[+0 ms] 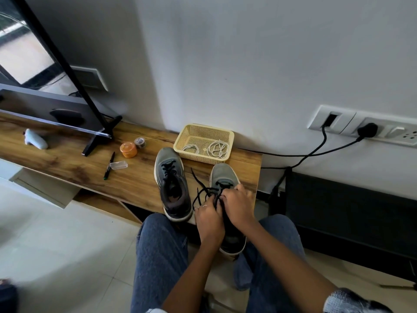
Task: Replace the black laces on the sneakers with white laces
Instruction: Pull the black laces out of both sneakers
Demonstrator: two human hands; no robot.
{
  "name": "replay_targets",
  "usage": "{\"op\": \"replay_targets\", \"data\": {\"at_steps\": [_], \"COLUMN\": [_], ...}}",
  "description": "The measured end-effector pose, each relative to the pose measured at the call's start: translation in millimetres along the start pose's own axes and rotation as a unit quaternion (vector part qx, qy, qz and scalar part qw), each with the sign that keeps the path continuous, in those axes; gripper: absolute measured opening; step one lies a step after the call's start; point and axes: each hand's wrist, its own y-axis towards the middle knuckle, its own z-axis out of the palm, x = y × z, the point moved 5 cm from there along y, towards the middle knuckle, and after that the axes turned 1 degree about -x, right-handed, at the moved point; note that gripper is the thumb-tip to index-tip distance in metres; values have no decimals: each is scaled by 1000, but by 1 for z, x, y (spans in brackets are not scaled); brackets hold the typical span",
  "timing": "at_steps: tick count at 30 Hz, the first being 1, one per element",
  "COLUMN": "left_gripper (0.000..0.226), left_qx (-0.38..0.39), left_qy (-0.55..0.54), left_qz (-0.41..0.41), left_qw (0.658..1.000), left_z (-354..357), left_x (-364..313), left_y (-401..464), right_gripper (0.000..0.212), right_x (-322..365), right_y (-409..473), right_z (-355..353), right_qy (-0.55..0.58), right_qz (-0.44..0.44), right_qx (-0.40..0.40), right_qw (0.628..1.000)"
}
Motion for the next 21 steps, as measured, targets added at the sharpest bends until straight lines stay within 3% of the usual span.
{"op": "replay_targets", "data": {"at_steps": [2,4,6,7,10,11,12,15,17,19,21], "left_gripper": [39,37,35,35,35,35,36,36,37,39,39], "left_qx": [-14,-22,-22,-21,-14,-9,-5,-4,-5,0,-1], "left_qy": [15,12,19,31,59,65,68,74,81,86,82], "left_qz": [-6,-15,-21,-23,-20,-16,-12,-5,-5,-3,2], "left_qw": [1000,1000,999,999,998,998,998,997,997,996,997], "left_z": [0,1,3,3,1,1,0,-2,-4,-4,-5], "left_x": [0,2,4,5,3,2,1,-1,-2,-4,-5], "left_y": [0,1,4,5,6,5,4,3,2,1,0], "right_gripper": [21,20,21,21,14,15,17,16,23,41,47], "right_x": [-2,-11,-25,-35,-54,-60,-65,-68,-58,-42,-21], "right_y": [-1,-5,-9,-11,-17,-19,-21,-23,-20,-17,-12], "right_z": [-9,-14,-20,-21,-13,-10,-11,-23,-31,-36,-37], "right_qy": [75,203,364,453,693,702,674,475,330,213,140], "right_qz": [-4,52,167,244,435,464,476,429,345,238,120], "right_qx": [-43,-83,-114,-127,-152,-158,-158,-152,-148,-152,-133], "right_qw": [996,974,909,848,554,516,543,753,866,935,974]}}
